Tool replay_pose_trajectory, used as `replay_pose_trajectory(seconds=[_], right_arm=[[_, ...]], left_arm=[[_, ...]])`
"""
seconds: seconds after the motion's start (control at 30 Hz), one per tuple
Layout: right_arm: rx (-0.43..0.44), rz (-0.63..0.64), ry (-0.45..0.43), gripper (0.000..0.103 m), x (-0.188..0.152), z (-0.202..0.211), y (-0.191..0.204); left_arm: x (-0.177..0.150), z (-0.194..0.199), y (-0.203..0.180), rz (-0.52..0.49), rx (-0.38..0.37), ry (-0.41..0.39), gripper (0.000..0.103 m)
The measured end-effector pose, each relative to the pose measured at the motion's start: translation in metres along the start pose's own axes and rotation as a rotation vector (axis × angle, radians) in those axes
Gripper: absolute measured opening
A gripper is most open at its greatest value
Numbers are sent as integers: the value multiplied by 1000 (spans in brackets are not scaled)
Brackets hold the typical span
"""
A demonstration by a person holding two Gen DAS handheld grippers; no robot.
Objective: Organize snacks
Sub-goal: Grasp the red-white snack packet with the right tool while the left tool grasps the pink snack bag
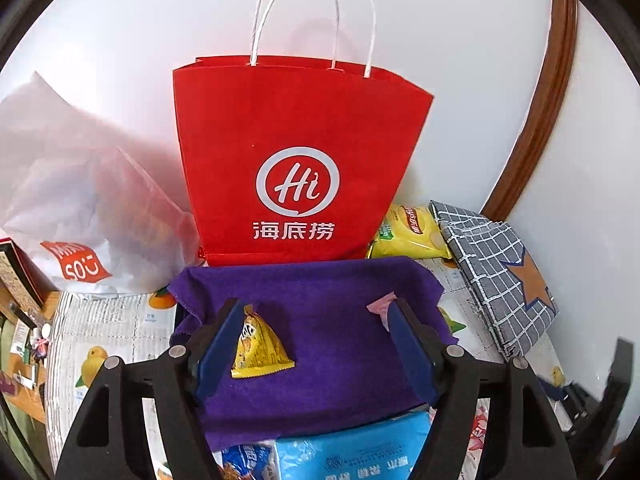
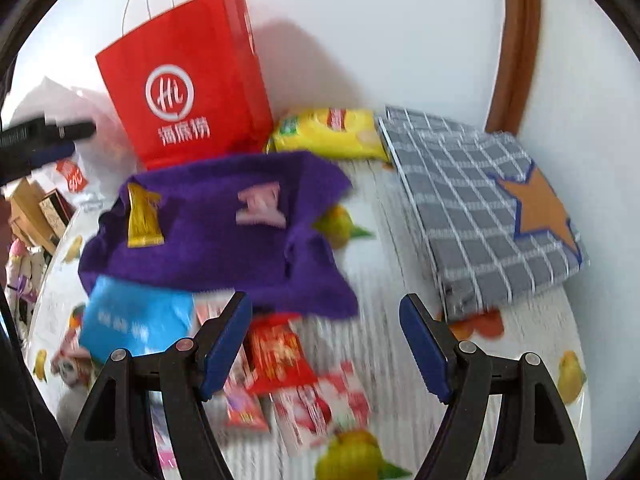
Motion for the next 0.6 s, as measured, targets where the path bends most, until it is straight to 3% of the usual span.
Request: replay_pose_trajectory(seconds=[0.1,0.23,0.4,0.53,0.6], right_arm=[[25,25,58,75,-28,-7,-6],[67,102,94,76,-59,-18,-4],[7,153,112,76,-75,-40,-15],[38,150,162,76,-88,-55,-18],[42,173,124,72,-90,-54,-15]], left_arm=[[-11,4,-6,-7,-9,21,74],[-31,9,-4,-30,41,47,74],[-65,15,5,-14,87,94,74],[-89,24,14,1,124,120,74],[-100,29,21,19,141,129,74]])
Point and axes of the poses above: each gripper's, at about its wrist camera, not at the fingertips, and z roughly against the way its jaws point, y to its left, x to its top, the point moved 10 cm from there along -z, roughly the way its jaws point, and after that the axes turned 9 degrees about -z, right-handed, at the moved point
